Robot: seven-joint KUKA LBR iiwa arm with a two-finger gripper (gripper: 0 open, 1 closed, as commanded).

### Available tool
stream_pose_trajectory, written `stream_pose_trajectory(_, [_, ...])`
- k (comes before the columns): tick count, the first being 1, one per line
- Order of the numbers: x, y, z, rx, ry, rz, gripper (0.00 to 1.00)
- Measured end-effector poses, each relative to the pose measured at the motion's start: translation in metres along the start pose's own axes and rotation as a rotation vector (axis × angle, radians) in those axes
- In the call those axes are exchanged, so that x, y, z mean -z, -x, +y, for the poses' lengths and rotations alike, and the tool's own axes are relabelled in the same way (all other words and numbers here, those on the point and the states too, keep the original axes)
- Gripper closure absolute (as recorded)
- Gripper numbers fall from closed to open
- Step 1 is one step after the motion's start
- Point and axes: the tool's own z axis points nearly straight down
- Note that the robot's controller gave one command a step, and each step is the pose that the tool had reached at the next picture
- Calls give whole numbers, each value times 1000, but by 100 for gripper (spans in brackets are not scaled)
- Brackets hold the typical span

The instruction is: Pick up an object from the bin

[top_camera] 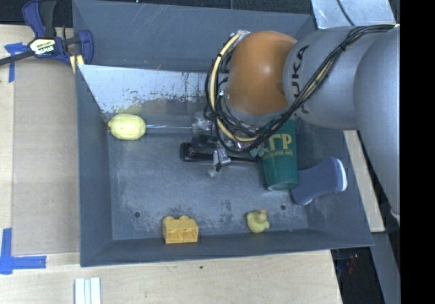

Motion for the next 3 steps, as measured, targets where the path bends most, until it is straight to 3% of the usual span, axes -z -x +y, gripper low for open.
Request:
stream_pose_trajectory(1, [-5, -3, 8, -161, -1, -1, 0])
stream_pose_trajectory(2, [10, 13, 29, -520, 0, -4, 0])
stream_pose_trajectory(3, [-10, 8, 25, -470, -1, -1, 0])
